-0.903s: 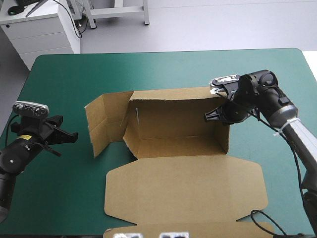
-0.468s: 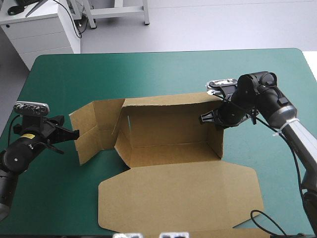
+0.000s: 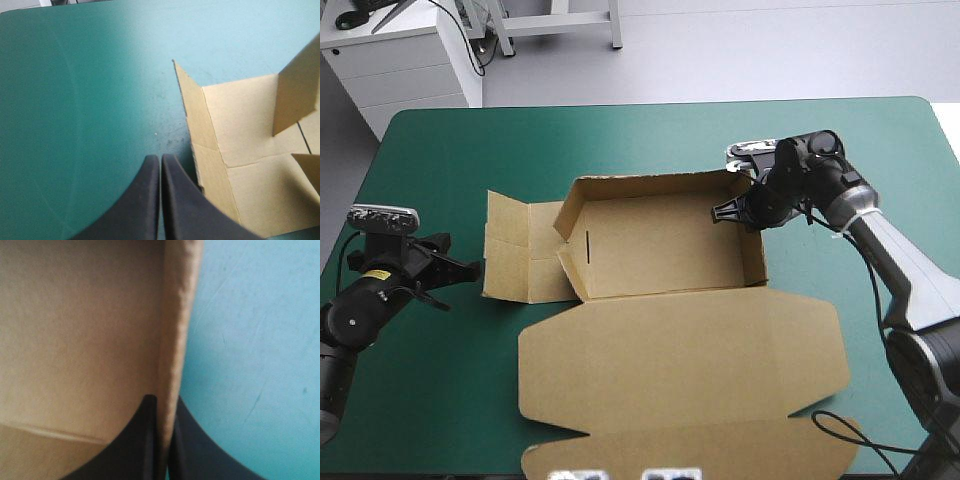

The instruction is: Fold the box

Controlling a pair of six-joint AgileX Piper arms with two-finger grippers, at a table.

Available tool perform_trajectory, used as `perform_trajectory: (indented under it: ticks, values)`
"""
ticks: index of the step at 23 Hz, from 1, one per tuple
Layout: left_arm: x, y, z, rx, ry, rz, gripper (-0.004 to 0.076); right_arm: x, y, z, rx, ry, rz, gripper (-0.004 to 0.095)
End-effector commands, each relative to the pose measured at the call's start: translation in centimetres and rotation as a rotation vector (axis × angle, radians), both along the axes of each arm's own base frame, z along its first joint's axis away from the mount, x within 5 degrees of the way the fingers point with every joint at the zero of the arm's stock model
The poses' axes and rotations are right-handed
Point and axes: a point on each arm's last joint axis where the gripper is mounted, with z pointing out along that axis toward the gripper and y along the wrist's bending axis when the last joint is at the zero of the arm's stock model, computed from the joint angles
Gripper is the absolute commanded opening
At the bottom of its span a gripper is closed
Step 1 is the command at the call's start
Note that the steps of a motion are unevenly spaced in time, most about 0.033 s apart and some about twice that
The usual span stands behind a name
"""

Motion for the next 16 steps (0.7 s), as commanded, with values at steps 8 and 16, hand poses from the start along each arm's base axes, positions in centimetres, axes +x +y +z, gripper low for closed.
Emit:
perform_trajectory:
  ticks: [8,16]
  values:
    - [0.1,0.1,1.5,-0.016,-0.081,0.029,0.0,2.1,0.2,0.4,-0.053,-0.043,0.018,0.0003]
    - [0.1,0.1,1.5,-0.016,-0.081,0.029,0.0,1.7,0.2,3.2,-0.05,-0.027,0.014,0.064]
